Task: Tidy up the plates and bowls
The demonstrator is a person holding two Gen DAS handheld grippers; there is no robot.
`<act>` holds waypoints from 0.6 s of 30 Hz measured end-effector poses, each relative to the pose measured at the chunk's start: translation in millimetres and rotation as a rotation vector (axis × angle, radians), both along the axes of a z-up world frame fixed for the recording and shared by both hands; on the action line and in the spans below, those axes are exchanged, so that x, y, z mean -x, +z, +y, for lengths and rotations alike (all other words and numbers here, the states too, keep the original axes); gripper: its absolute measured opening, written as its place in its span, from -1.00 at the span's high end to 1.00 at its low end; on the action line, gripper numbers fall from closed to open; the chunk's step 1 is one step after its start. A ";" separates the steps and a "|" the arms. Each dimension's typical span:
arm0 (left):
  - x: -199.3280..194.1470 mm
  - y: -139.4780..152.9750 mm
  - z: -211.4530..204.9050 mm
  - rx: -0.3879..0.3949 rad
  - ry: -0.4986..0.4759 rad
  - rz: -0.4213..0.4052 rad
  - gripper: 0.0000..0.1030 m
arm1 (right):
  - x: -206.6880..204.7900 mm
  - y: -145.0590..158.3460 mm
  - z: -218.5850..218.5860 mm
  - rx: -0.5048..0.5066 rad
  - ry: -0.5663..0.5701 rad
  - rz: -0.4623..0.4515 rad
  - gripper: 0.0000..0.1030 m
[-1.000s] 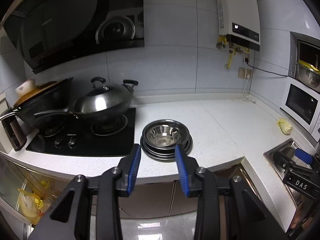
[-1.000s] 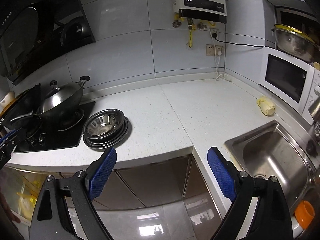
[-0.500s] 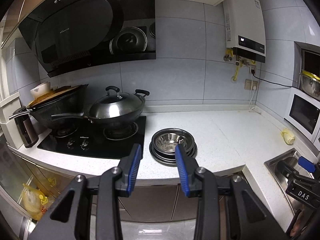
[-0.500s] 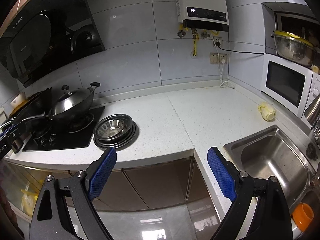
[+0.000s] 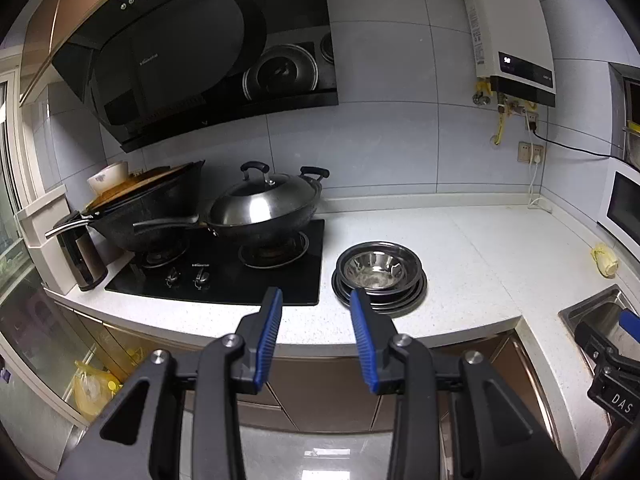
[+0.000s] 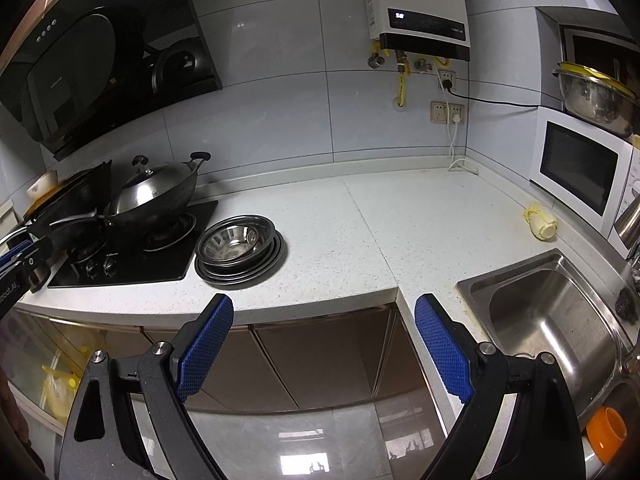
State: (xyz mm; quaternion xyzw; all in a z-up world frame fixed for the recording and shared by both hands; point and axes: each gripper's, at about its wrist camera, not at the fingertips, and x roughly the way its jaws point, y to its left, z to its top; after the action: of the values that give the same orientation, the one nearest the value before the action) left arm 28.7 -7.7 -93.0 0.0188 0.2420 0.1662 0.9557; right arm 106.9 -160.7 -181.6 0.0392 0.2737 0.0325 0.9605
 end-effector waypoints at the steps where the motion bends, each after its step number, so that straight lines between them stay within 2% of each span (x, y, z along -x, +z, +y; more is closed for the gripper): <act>1: -1.0 -0.6 0.5 0.000 0.000 0.005 0.34 | -0.2 0.2 1.1 0.002 0.002 -0.001 -0.73; 9: -7.4 -0.9 1.1 -0.022 0.011 0.012 0.34 | -2.7 0.4 1.1 0.002 0.008 0.001 -0.73; 18: -18.2 -1.6 6.3 0.026 -0.004 0.025 0.34 | -6.0 3.3 -5.5 -0.008 -0.001 0.000 -0.73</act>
State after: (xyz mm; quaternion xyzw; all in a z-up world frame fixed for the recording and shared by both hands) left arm 47.0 -1.4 -94.6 0.0088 0.2561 0.1606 0.9532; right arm 112.9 -166.3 -178.3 0.0431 0.2735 0.0333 0.9603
